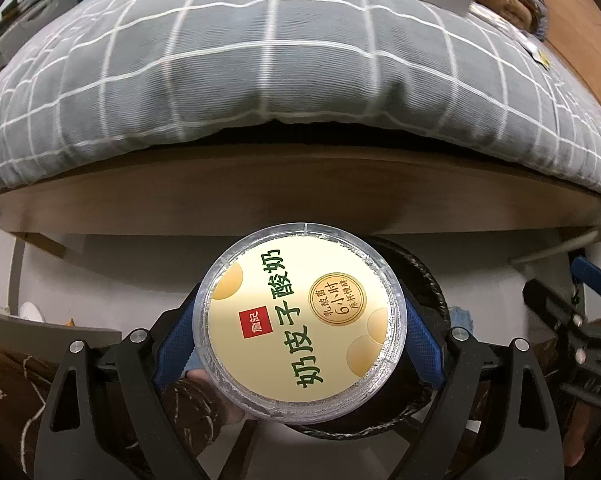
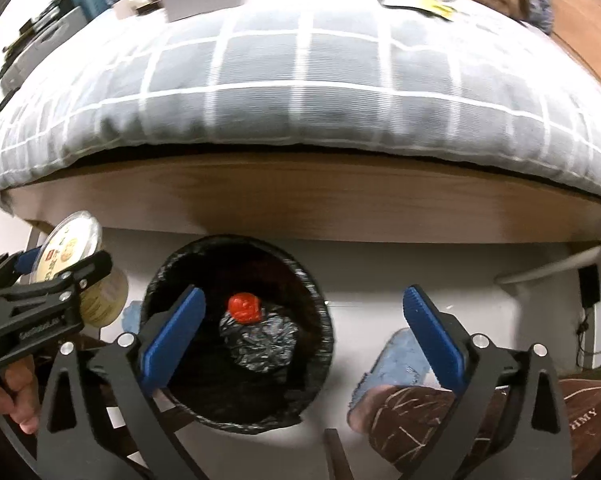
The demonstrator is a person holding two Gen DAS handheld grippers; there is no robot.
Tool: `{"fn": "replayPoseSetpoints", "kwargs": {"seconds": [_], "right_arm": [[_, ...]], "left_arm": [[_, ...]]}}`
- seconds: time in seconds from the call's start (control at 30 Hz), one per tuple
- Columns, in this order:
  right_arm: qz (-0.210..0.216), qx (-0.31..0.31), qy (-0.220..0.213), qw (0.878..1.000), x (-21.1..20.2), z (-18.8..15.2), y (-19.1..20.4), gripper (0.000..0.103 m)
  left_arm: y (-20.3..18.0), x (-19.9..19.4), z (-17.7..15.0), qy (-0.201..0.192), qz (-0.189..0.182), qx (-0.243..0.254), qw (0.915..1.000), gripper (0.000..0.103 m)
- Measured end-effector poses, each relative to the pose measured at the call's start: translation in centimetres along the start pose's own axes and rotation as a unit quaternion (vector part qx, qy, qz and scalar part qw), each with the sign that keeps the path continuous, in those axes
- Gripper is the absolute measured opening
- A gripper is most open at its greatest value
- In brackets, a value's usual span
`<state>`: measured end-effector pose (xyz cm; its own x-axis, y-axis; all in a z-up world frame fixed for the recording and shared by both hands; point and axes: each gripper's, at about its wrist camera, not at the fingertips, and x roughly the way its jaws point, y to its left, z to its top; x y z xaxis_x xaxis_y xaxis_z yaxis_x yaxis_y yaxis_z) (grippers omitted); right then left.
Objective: Collect trash
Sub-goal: 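Open the right tool to drop the red bag while the left tool drops the yogurt cup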
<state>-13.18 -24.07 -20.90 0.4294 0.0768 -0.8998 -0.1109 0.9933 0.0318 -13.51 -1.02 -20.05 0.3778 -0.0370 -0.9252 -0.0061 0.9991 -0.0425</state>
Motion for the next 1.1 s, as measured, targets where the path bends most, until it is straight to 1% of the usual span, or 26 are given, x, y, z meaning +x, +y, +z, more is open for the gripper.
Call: {"fn": "replayPoseSetpoints", "kwargs": {"seconds": [0.13,0.3,0.4,0.47,0.63,0.9,1.0,1.1], "right_arm": [[-0.01,0.011,0.002,1.0,0.1,-0.2,-1.5,0.095],[-0.016,0.021,0.002,1.0,0.2,-0.2,-2.2,0.095],[-0.016,0.019,0.005,1.0,0.3,-0.3,-2.0,0.095],[-0.017,0.016,0.003,1.0,0.2,-0.4,-1.9,0.095],[-0.015,0.013,0.002,1.0,0.7,-0.5,-1.6,0.095],[-0.013,0.016,0.003,1.0,0.7,-0.3,-1.9,0.095],[-0.013,0.016,0.002,1.0,0.7,-0.3,-1.9,0.095],[-0.014,0.016,0.002,1.0,0.7,-0.3,-1.9,0.095]], "left_arm": [[-1.2,0.1,-0.2,0.001,-0.004,0.008,1.0,0.087],[-2.2,0.6,-0.5,0.007,-0.005,0.02,0.9998,0.087],[-2.6,0.8,-0.8,0.009,-0.007,0.022,0.9997,0.087],[-1.9,1.4,-0.7,0.01,-0.005,0.025,0.9996,0.087],[-2.5,2.4,-1.1,0.011,-0.004,0.032,0.9994,0.087],[-3.0,2.4,-1.4,0.008,-0.01,0.044,0.9989,0.088],[-3.0,2.2,-1.4,0.002,-0.006,0.049,0.9988,0.096],[-3.0,2.0,-1.4,-0.001,-0.01,0.049,0.9988,0.097]]}}
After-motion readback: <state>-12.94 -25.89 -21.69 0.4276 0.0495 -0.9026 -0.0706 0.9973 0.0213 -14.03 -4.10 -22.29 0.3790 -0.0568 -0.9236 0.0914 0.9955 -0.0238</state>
